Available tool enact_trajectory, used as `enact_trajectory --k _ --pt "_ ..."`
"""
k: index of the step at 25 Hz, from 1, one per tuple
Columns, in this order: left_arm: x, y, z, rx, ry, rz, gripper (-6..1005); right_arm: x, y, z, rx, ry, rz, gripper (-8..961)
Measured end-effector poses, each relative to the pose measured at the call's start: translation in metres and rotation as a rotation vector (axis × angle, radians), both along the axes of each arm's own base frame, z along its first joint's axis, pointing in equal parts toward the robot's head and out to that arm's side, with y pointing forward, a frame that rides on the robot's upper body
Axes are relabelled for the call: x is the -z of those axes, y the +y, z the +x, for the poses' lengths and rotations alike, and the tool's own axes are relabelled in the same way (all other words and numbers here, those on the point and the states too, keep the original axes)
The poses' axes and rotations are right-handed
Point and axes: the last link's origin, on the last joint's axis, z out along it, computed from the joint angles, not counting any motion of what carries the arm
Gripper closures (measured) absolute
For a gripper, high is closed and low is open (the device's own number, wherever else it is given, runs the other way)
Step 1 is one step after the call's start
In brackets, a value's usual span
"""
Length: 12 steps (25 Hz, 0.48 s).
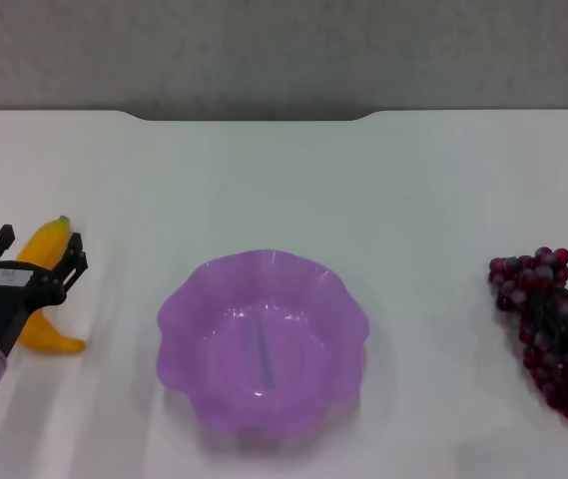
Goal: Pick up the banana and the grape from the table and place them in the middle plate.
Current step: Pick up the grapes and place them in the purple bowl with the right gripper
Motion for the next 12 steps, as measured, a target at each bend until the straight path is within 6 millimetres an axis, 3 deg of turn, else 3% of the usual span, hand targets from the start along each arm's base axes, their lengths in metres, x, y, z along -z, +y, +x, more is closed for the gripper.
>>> enact_trajectory --k 12 --pt "0.0002 0.0004 0.0003 0.001 0.001 -0.001 106 -0.0064 0.0045 -0.0064 -0.04 0.015 0.028 636"
